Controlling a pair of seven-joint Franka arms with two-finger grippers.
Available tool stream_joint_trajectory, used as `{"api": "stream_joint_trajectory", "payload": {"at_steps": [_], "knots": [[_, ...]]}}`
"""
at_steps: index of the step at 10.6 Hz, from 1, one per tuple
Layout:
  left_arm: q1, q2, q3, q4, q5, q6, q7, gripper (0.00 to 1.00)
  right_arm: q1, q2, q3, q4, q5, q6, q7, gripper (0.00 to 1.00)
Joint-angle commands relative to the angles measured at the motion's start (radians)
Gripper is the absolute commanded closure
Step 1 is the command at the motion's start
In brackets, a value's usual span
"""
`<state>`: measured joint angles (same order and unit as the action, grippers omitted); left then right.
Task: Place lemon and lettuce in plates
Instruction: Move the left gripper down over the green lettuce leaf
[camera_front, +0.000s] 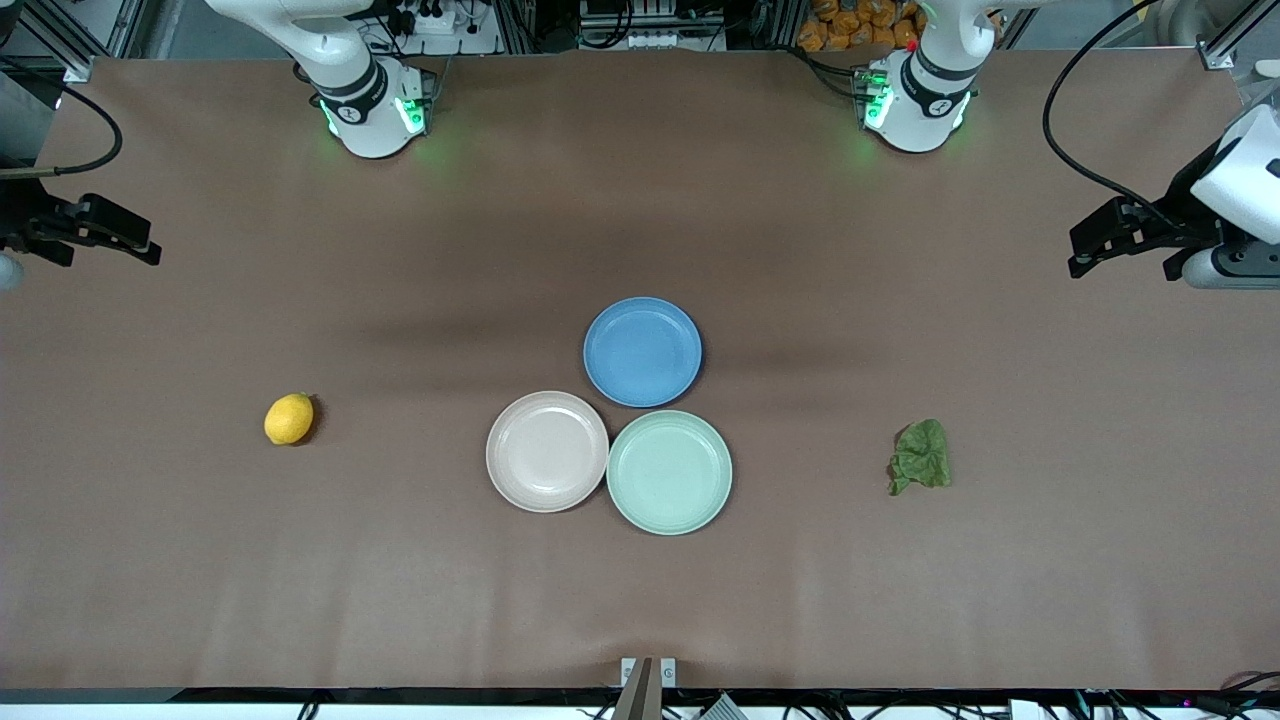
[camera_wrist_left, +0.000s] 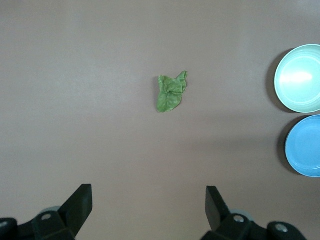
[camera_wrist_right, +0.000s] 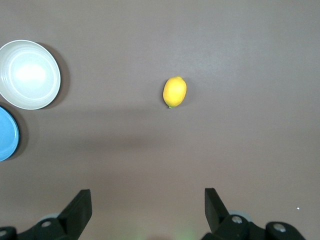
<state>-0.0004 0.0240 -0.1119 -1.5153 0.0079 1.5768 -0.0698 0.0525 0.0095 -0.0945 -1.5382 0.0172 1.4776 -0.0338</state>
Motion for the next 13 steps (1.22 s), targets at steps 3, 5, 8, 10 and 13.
{"api": "stream_joint_trajectory", "payload": {"at_steps": [3,5,8,10,13], "knots": [[0.005,-0.001,0.0,0.01,-0.014,-0.015,-0.004,0.0,0.003,0.012,-0.002,0.024,-0.006,-0.016,0.005,0.0],[0.0,0.029,-0.003,0.004,-0.016,-0.014,0.004,0.0,0.001,0.012,-0.002,0.024,-0.006,-0.014,0.005,0.0],[-0.01,0.094,-0.014,-0.078,-0.009,0.098,-0.01,0.0,0.001,0.012,-0.002,0.024,-0.006,-0.016,0.005,0.0],[-0.013,0.131,-0.014,-0.21,-0.008,0.269,-0.012,0.0,0.001,0.012,-0.002,0.021,-0.006,-0.017,0.005,0.0],[-0.007,0.27,-0.014,-0.293,0.082,0.503,-0.013,0.0,0.001,0.012,-0.002,0.015,-0.005,-0.017,0.009,0.0]]}}
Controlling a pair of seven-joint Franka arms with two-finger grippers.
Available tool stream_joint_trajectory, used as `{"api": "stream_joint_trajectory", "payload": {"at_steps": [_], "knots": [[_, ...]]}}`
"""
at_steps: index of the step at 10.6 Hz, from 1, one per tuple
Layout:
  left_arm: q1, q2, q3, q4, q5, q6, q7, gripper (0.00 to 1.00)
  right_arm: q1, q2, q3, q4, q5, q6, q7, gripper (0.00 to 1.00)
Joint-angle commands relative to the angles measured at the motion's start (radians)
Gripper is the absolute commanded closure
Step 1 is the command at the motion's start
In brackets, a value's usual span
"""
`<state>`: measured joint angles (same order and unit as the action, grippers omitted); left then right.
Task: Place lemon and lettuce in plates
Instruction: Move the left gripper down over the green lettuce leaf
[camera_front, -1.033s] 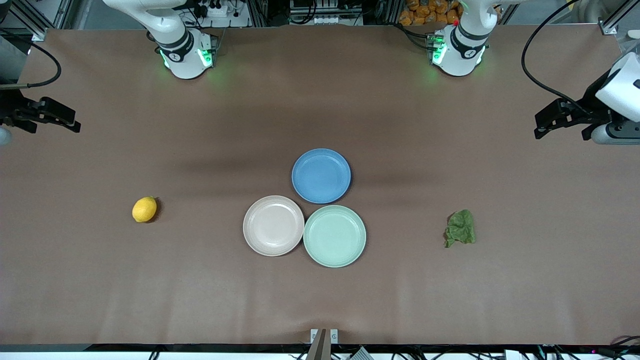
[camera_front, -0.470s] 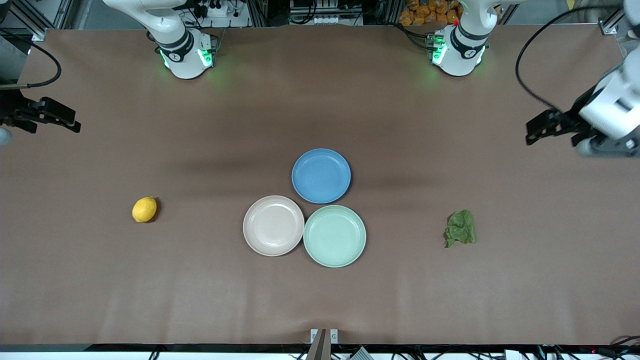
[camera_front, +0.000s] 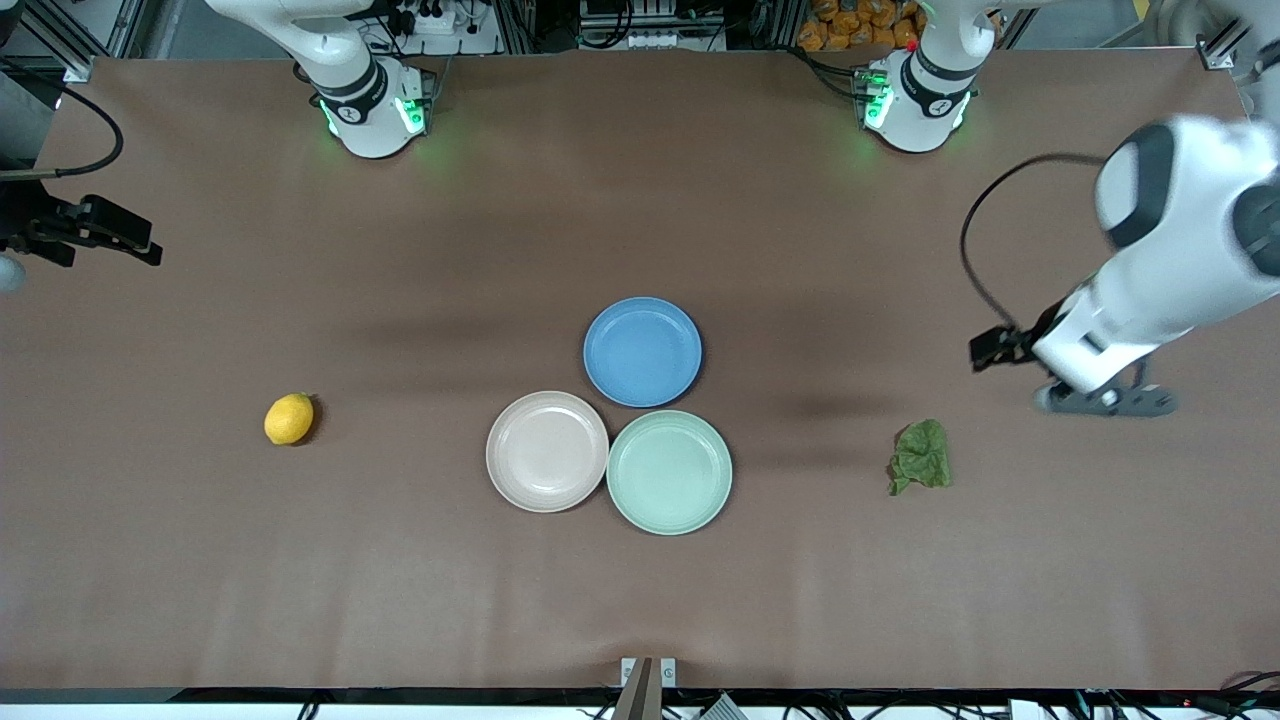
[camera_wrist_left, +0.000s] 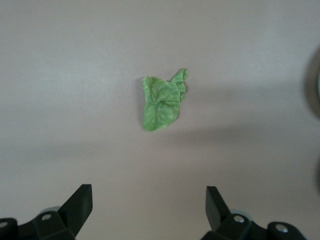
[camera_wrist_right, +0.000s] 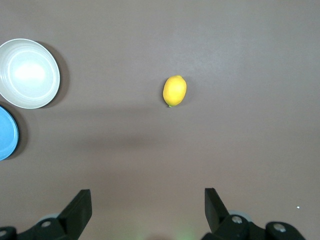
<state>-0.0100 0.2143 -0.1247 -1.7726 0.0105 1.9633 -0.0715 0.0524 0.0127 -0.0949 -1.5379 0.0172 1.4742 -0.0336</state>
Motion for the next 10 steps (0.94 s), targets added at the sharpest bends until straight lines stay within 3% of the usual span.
{"api": "stream_joint_trajectory", "payload": {"at_steps": [1,7,9,10], "knots": [[-0.001,0.126,-0.003,-0.036,0.098,0.171,-0.014,0.0,0.001,0.009,-0.003,0.01,-0.005,-0.014,0.009,0.0],[0.008,0.37,0.005,-0.024,0.095,0.454,-0.022,0.0,-0.036,0.019,-0.002,-0.033,0.001,0.014,0.0,0.0],[0.007,0.427,0.005,0.005,0.089,0.48,-0.034,0.0,-0.037,0.039,-0.002,-0.033,0.001,0.023,0.0,0.0],[0.004,0.436,0.005,0.013,0.091,0.48,-0.04,0.11,-0.034,0.053,-0.002,-0.036,0.001,0.04,0.0,0.0]]}}
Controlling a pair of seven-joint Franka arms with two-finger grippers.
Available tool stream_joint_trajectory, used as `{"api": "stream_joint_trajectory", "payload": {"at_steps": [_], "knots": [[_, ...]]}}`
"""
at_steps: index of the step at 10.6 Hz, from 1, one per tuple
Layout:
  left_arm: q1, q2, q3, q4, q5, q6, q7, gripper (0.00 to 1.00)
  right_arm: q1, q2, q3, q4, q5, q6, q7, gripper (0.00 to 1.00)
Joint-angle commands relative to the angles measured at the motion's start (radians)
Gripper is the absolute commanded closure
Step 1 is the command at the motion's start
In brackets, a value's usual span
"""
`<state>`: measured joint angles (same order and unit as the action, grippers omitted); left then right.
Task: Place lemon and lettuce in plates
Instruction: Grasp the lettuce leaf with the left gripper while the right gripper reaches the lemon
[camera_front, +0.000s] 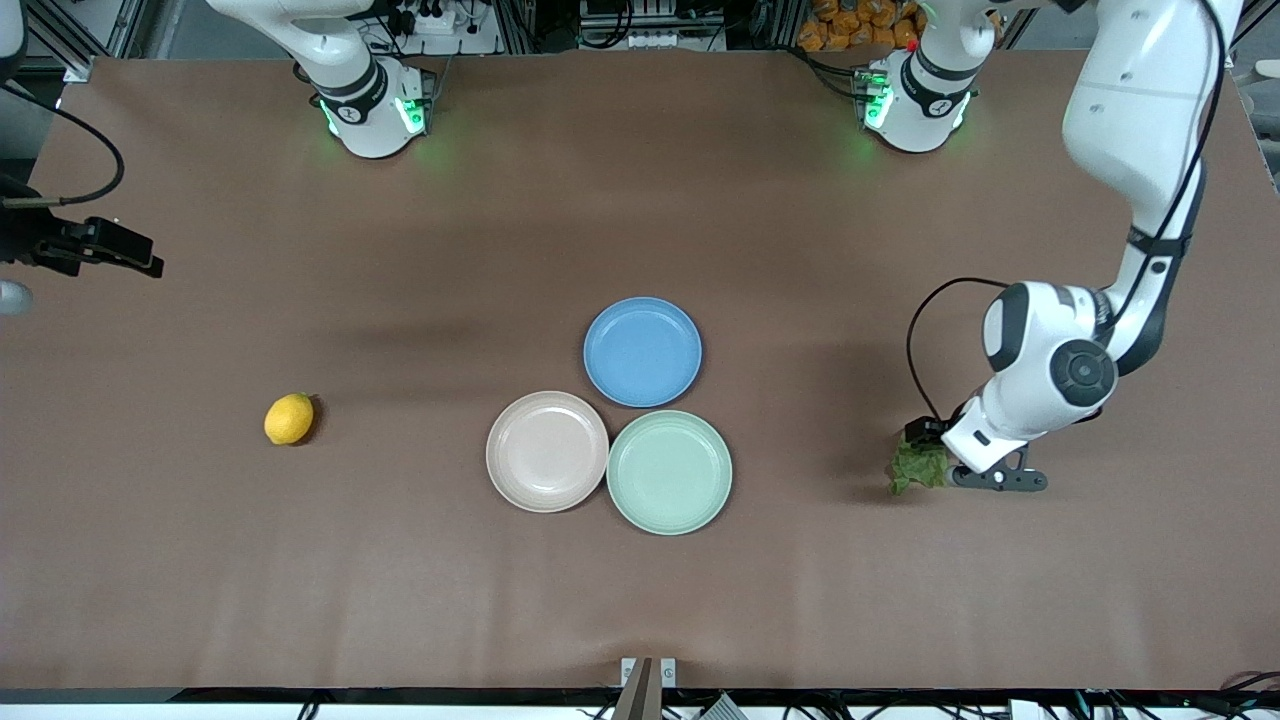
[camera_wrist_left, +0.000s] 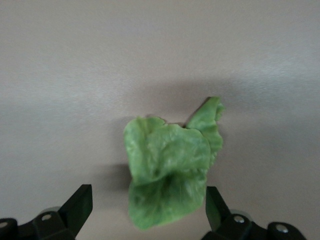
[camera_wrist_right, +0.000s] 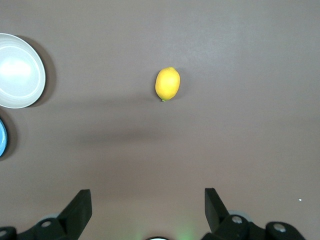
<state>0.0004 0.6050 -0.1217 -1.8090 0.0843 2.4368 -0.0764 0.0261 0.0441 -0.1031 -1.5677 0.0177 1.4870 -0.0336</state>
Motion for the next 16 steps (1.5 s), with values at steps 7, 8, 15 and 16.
{"api": "stream_joint_trajectory", "payload": {"at_steps": [7,8,15,16], "knots": [[-0.031,0.095,0.004,0.103,0.025,0.008,-0.123,1.0,-0.003,0.104,0.006,-0.107,0.001,0.206,0.001,0.0],[-0.033,0.088,0.004,0.103,0.026,0.008,-0.125,1.0,-0.002,0.106,0.006,-0.158,0.001,0.278,0.003,0.0],[-0.215,-0.01,-0.006,0.128,0.026,0.005,-0.319,1.0,0.0,0.158,0.01,-0.34,0.002,0.593,0.006,0.0],[-0.253,-0.017,-0.006,0.138,0.025,0.005,-0.36,1.0,-0.002,0.172,0.01,-0.363,0.002,0.639,0.007,0.0]]}}
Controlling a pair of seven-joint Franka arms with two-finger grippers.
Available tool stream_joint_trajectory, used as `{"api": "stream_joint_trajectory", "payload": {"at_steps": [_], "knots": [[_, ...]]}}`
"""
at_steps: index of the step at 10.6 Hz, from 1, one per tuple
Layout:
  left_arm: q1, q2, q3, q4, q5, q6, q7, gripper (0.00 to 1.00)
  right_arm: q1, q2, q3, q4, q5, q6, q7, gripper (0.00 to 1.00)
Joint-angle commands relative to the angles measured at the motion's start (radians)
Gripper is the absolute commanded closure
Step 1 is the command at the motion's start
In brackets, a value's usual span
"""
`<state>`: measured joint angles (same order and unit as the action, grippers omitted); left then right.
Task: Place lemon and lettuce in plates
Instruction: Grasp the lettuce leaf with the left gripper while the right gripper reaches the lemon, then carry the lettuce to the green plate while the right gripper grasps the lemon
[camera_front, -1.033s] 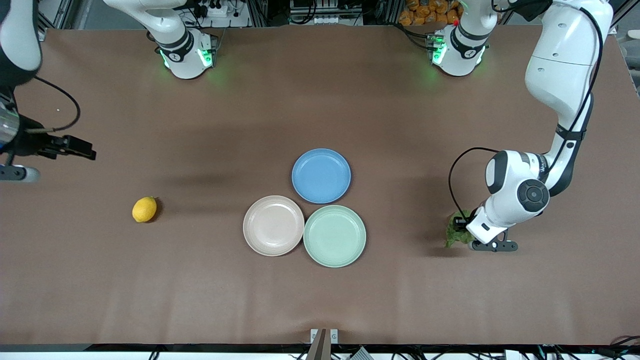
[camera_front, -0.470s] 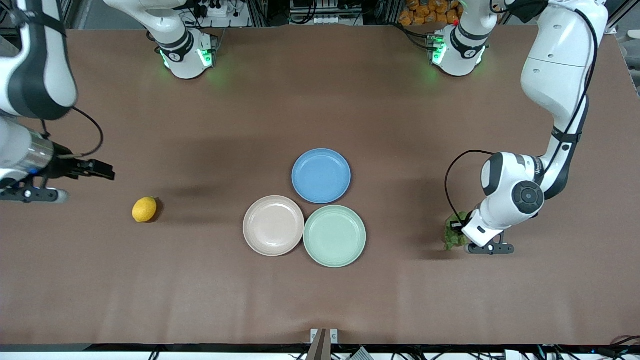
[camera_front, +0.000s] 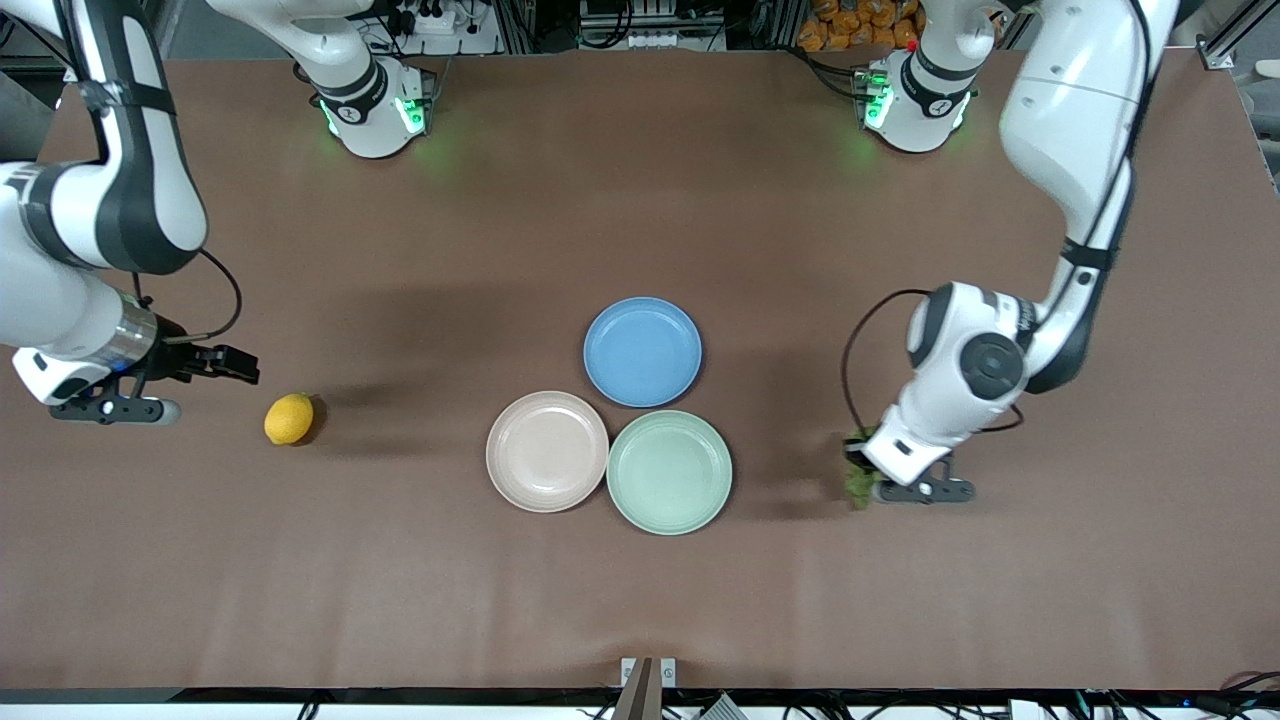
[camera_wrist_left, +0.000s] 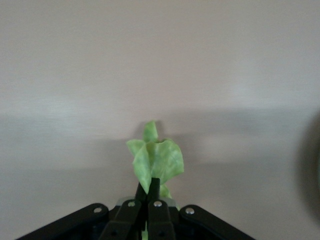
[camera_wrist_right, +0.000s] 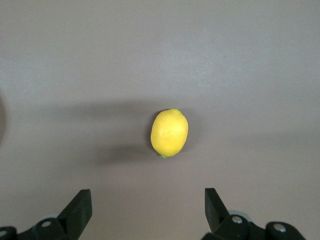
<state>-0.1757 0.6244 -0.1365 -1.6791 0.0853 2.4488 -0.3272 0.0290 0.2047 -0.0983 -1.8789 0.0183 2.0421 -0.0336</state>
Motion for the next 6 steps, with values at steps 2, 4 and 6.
{"api": "stream_joint_trajectory", "payload": {"at_steps": [2,4,6], "knots": [[-0.155,-0.023,0.009,0.066,0.013,-0.005,-0.203,1.0,-0.004,0.045,0.006,-0.089,0.003,0.186,0.008,0.0],[-0.218,0.027,0.009,0.108,0.013,0.015,-0.3,1.0,-0.006,0.105,0.006,-0.1,0.003,0.274,0.008,0.0],[-0.241,0.078,0.009,0.131,0.011,0.089,-0.346,1.0,-0.012,0.162,0.008,-0.106,0.003,0.347,0.006,0.0]]}}
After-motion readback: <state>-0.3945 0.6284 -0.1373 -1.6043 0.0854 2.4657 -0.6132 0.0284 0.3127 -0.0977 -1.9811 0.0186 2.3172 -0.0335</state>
